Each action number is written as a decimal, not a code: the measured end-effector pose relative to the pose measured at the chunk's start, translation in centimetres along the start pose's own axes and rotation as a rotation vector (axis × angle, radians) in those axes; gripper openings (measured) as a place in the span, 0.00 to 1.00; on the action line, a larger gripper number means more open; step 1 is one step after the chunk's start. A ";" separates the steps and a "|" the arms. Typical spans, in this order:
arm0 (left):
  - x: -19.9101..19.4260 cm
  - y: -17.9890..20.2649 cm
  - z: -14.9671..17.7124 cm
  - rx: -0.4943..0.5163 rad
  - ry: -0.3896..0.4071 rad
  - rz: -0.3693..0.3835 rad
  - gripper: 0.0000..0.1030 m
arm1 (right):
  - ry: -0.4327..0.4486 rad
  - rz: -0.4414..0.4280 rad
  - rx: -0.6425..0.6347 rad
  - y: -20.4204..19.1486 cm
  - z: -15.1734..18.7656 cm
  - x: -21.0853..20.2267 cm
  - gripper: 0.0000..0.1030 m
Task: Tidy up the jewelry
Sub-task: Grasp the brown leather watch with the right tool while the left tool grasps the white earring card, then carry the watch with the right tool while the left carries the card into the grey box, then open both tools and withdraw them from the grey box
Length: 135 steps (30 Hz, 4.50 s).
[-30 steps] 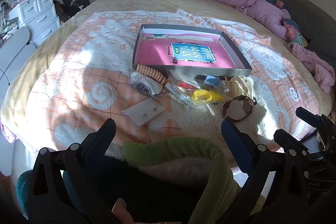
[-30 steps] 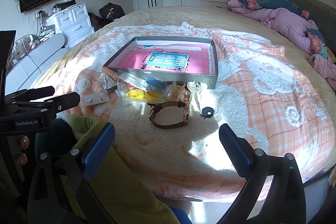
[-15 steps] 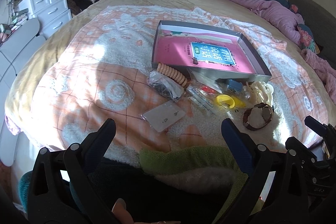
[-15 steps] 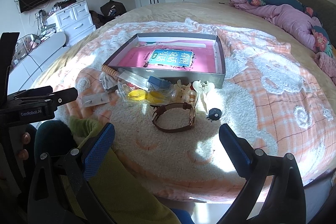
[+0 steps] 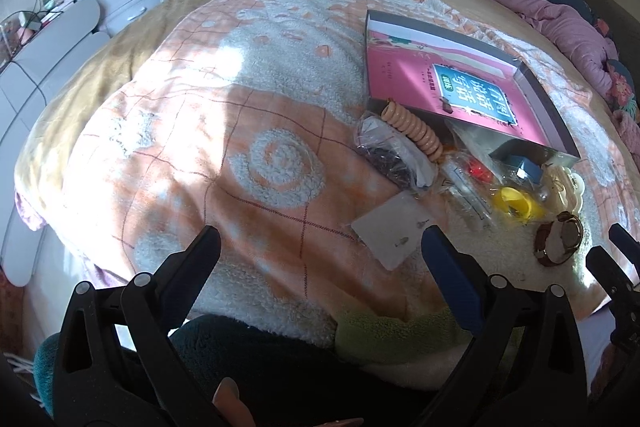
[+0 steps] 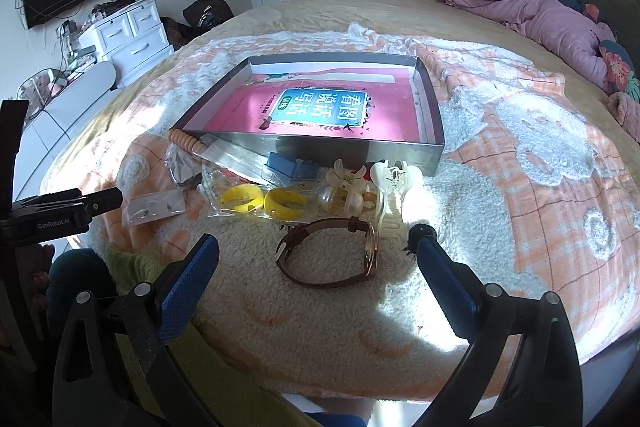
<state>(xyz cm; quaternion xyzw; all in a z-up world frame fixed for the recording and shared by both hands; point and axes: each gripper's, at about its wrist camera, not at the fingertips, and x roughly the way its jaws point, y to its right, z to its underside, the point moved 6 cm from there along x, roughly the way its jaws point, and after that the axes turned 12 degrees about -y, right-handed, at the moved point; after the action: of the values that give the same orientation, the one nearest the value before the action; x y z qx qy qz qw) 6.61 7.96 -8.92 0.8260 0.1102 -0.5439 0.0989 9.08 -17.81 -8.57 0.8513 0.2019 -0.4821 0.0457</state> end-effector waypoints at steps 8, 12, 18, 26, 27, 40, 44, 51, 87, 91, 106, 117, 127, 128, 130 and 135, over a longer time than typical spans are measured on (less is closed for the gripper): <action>1.7 1.0 0.2 0.046 -0.045 0.064 0.91 | -0.027 -0.003 0.012 0.2 -0.2 2.0 0.96; 2.9 2.4 0.2 0.113 -0.076 0.071 0.91 | -0.033 0.009 0.005 0.4 0.1 2.6 0.96; 4.8 3.4 -0.2 0.163 -0.150 0.126 0.91 | -0.047 0.012 0.012 0.9 0.4 3.5 0.96; 6.1 5.0 -0.7 0.223 -0.179 0.070 0.88 | -0.063 -0.003 0.038 1.6 0.3 4.5 0.96; 6.1 5.1 -0.6 0.229 -0.176 0.053 0.86 | -0.067 -0.013 0.036 1.3 0.3 4.6 0.96; 4.4 4.9 -0.7 0.243 -0.101 0.008 0.34 | -0.069 0.053 -0.058 0.6 0.4 6.6 0.77; 3.7 4.6 -0.6 0.244 -0.083 0.041 0.33 | -0.046 0.012 -0.062 1.2 0.7 5.8 0.70; 1.0 3.7 0.3 0.209 -0.046 0.114 0.32 | -0.039 -0.048 -0.027 2.2 1.8 3.7 0.69; 0.1 7.1 -13.5 0.181 0.072 0.144 0.33 | 0.021 -0.060 -0.051 5.9 -13.1 3.7 0.70; 1.8 8.1 -14.2 0.192 0.051 0.139 0.33 | -0.026 -0.069 -0.038 5.9 -13.4 5.9 0.70; 5.8 10.1 -14.1 0.249 0.003 0.107 0.33 | -0.144 -0.036 -0.018 6.5 -13.0 11.1 0.72; 6.7 10.0 -13.9 0.260 -0.016 0.106 0.35 | -0.074 -0.030 0.008 7.0 -13.5 9.3 0.87; 4.8 9.4 -14.1 0.233 0.019 0.135 0.64 | 0.050 -0.026 0.076 8.7 -13.3 3.5 0.92; 4.3 9.2 -14.1 0.228 0.027 0.142 0.68 | 0.061 -0.024 0.076 8.7 -13.3 2.9 0.93; 3.2 8.9 -14.2 0.219 0.049 0.150 0.76 | 0.087 -0.017 0.077 8.9 -13.1 1.7 0.93; 0.0 8.1 -14.2 0.202 0.106 0.156 0.90 | 0.136 -0.005 0.078 9.2 -12.4 -0.9 0.94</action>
<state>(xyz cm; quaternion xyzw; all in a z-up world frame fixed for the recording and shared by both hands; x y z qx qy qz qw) 21.41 4.26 -3.01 0.8653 -0.0045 -0.4985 0.0512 22.17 -23.11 -2.34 0.8828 0.1877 -0.4307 -0.0025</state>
